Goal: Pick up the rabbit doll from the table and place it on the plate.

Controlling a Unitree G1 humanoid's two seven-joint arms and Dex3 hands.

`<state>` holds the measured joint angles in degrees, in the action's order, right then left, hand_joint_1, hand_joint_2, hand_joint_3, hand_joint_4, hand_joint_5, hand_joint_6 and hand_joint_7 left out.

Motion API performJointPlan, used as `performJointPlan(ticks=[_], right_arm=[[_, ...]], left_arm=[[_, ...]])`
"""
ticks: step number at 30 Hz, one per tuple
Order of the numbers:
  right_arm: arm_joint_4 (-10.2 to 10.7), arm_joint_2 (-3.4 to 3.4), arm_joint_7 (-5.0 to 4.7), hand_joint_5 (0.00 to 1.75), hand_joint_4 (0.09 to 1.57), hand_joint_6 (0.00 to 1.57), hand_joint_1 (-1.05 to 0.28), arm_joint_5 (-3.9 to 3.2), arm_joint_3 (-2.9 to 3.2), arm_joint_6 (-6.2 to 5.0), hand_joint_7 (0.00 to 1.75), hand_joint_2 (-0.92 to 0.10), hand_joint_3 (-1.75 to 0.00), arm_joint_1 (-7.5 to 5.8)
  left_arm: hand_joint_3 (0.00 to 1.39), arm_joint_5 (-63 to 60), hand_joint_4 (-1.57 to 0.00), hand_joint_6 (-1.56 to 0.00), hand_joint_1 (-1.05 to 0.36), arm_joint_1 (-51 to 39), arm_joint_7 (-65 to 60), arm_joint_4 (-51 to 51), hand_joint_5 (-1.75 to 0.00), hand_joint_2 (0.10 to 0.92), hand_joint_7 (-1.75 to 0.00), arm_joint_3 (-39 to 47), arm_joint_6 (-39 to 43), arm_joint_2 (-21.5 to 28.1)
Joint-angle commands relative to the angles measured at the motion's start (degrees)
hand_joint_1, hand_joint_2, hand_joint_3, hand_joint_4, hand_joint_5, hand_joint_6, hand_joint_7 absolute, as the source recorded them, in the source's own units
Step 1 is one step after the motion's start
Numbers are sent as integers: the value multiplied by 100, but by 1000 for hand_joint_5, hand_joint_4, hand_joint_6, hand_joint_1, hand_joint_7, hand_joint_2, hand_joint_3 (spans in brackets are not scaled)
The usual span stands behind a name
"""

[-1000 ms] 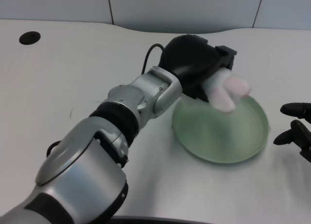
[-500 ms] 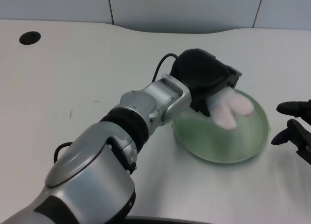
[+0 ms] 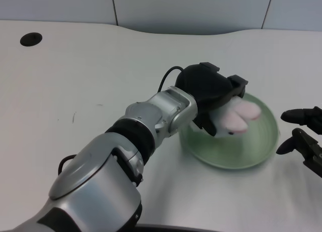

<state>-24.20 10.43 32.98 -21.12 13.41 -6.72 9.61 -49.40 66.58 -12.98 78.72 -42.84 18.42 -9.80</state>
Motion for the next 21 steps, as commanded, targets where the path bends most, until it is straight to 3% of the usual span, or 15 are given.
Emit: performJointPlan(ticks=[1,2,4,8,12,15,17,19,21], right_arm=[[78,1,-88,1623,301,302,-284,-25,37,28,1136,-921,-565,-84],[112,3,-119,1630,309,303,-290,-3,27,42,1140,-921,-558,-96],[109,8,-105,1632,308,300,-289,-16,26,52,1145,-921,-558,-88],[1,15,-56,1628,308,292,-291,-48,49,31,1154,-921,-565,-25],[3,25,-109,1625,303,295,-289,-52,63,124,1163,-921,-557,4],[-90,30,-67,1626,295,295,-293,-63,88,56,1164,-921,-541,39],[-164,56,-83,1640,317,297,-303,-25,92,21,1159,-921,-534,74],[-176,79,-152,1617,298,294,-299,19,80,74,1148,-921,-535,102],[-167,79,-172,1595,289,292,-288,18,74,93,1136,-921,-545,117]], left_arm=[[10,-93,-1,-1,-772,14,11,14,-325,916,-324,-88,-66,-20],[19,-110,0,0,-804,26,7,13,-139,919,-185,-112,-87,-29],[25,-170,1,1,-834,58,21,16,-28,921,-47,-176,-138,-42],[35,-238,1,1,-861,103,100,26,-1,921,-2,-255,-241,-55],[28,-192,1,1,-876,118,131,23,1,915,1,-223,-282,-12],[23,-92,1,1,-909,146,142,16,1,919,1,-109,-307,72],[24,32,1,1,-910,182,136,0,1,921,1,40,-271,178],[34,239,1,1,-902,203,178,-26,1,921,1,274,-174,305],[42,506,1,1,-897,192,280,-61,1,921,1,550,-23,443]])
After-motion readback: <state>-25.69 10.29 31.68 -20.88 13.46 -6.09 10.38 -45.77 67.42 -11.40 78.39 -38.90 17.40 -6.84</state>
